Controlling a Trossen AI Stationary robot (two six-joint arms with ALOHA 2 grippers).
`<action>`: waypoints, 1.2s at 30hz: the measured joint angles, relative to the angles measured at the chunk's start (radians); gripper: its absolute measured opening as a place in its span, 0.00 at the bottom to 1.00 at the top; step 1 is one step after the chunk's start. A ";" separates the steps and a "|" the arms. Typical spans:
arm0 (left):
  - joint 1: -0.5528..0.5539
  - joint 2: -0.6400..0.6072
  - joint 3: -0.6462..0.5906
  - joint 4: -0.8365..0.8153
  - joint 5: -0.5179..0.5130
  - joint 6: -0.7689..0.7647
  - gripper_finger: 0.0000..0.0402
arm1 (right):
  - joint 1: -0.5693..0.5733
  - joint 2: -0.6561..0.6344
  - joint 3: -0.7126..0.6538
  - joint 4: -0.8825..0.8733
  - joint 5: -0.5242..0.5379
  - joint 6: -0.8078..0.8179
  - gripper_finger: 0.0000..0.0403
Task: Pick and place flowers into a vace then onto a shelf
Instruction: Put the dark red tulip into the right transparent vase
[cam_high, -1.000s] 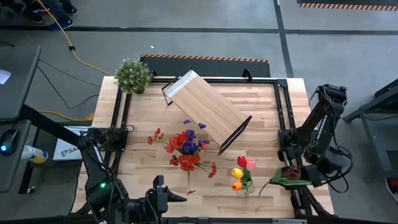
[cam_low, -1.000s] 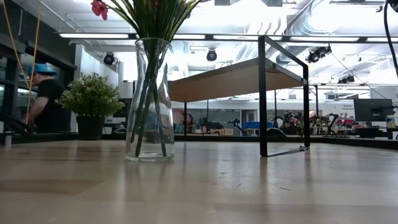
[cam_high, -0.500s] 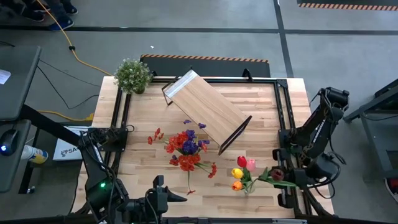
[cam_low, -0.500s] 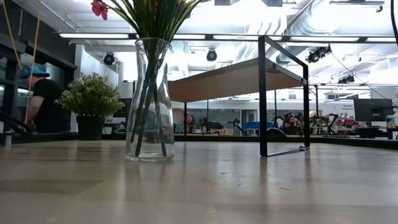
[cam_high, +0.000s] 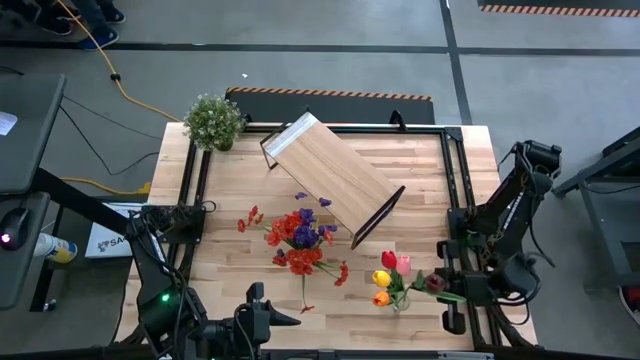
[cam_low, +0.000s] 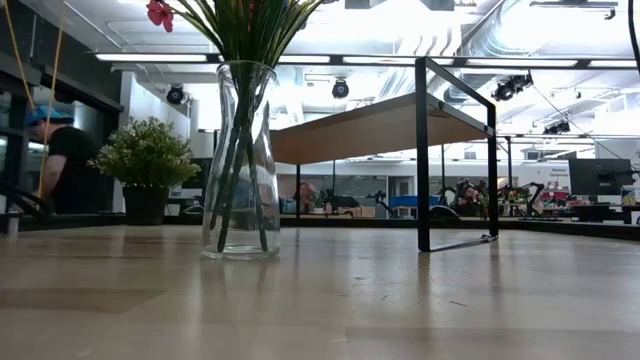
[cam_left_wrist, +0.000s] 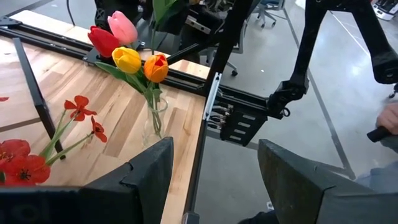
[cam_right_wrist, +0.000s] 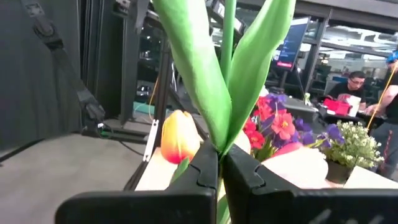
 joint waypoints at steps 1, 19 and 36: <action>0.000 0.000 0.000 0.000 0.003 0.000 0.66 | 0.000 0.000 0.000 -0.013 0.005 0.013 0.00; 0.000 0.000 0.000 0.000 0.004 0.000 0.66 | 0.000 0.062 0.000 -0.231 0.136 0.324 0.00; 0.001 0.000 0.000 0.000 0.003 0.000 0.66 | 0.088 0.092 0.000 -0.367 0.273 0.596 0.03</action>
